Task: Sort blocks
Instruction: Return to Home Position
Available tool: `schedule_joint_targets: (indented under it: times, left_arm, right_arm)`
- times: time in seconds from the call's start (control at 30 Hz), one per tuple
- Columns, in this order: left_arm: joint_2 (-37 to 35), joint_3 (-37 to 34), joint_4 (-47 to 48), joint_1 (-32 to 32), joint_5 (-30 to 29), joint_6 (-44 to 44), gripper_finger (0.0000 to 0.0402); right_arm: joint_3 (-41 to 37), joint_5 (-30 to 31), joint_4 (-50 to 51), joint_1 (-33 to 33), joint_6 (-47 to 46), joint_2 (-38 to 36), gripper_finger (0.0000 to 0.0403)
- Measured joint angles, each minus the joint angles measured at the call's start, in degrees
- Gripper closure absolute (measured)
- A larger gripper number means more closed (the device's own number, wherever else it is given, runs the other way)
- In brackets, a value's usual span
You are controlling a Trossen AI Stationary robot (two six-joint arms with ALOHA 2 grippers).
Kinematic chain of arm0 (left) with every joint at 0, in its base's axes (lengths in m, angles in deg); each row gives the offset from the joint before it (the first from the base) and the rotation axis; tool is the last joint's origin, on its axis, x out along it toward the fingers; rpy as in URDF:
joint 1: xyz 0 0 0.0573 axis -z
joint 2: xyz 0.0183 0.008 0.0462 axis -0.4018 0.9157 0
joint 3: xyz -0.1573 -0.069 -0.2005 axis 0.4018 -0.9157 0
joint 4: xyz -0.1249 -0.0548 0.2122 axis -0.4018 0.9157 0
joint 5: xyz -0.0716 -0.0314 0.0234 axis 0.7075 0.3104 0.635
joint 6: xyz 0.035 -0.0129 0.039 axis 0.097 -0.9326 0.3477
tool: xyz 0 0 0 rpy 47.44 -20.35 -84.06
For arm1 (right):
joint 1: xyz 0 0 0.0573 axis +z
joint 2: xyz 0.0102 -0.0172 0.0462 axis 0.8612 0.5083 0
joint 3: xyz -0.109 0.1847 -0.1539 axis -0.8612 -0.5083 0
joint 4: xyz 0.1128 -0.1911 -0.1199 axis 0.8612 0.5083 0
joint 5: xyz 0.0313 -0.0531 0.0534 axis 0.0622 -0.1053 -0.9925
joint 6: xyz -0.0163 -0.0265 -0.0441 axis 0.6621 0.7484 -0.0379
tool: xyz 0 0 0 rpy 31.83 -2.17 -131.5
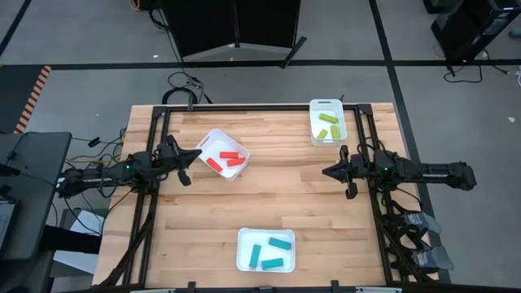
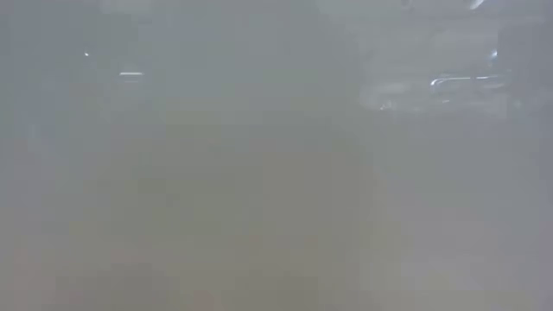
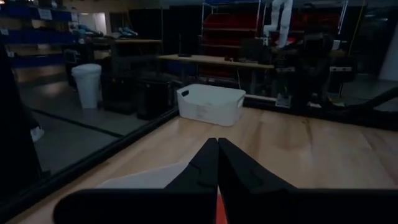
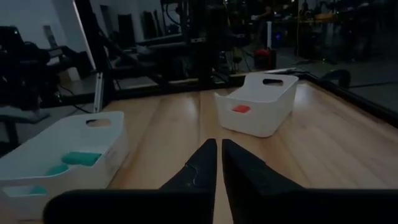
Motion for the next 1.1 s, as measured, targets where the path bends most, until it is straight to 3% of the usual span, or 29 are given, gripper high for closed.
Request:
schedule_joint_targets:
  times: [1.1]
  left_arm:
    - [0.74, -0.02, -0.53, 0.0, 0.17, -1.26, 0.0387]
  right_arm:
    - [0.0, -0.04, -0.01, -0.04, -0.81, 0.0, 0.0359]
